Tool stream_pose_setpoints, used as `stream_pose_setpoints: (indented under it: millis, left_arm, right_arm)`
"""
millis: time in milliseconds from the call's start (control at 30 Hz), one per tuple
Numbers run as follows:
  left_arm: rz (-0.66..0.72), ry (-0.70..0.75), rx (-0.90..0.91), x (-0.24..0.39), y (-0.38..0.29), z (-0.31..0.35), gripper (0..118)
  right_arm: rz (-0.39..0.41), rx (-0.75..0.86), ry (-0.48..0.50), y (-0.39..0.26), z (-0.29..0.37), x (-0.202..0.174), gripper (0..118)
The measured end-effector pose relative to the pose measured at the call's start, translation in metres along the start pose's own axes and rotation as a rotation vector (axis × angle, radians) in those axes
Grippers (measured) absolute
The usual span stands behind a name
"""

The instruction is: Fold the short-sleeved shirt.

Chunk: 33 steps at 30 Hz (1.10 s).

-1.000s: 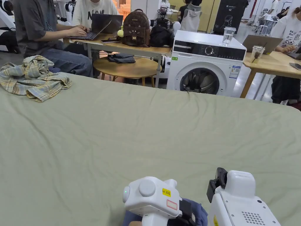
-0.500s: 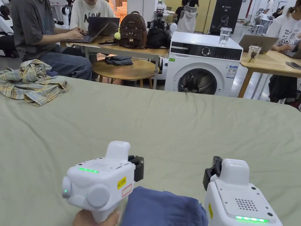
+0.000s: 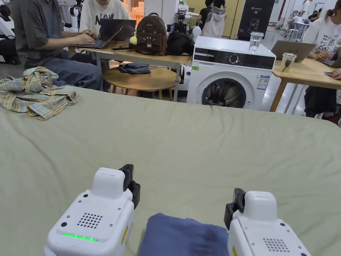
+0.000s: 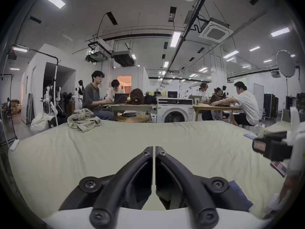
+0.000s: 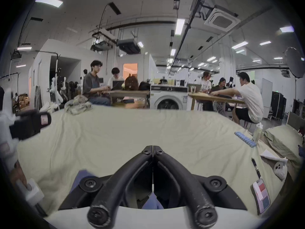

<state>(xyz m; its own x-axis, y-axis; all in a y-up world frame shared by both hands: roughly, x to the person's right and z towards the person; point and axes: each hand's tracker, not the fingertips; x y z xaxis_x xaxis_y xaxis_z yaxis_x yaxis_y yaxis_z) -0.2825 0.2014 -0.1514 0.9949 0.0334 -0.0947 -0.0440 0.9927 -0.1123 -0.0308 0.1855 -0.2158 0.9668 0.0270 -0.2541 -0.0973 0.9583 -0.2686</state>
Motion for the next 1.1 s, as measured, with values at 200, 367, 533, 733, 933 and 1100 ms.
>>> stream_pose_setpoints:
  millis: [200, 367, 533, 733, 933, 1100]
  left_arm:
    - [0.044, 0.004, -0.056, -0.019, -0.001, 0.003, 0]
    - [0.08, -0.025, -0.146, -0.032, -0.005, 0.001, 0]
    - [0.117, -0.085, -0.264, -0.042, -0.009, -0.007, 0]
    - [0.232, -0.309, -0.548, -0.07, -0.013, -0.03, 12]
    - [0.5, -0.527, -0.765, -0.113, -0.035, -0.053, 63]
    - [0.677, -0.64, -0.849, -0.133, -0.057, -0.072, 64]
  right_arm:
    - [0.036, -0.229, 0.07, -0.047, -0.006, -0.008, 0]
    - [0.002, -0.486, 0.081, -0.08, -0.04, -0.007, 0]
    - [-0.019, -0.488, 0.058, -0.077, -0.05, 0.0, 0]
    - [0.005, -0.484, 0.057, -0.078, -0.045, -0.003, 0]
    - [-0.003, -0.488, 0.065, -0.076, -0.045, -0.001, 0]
    - [-0.005, -0.492, 0.066, -0.076, -0.045, -0.001, 0]
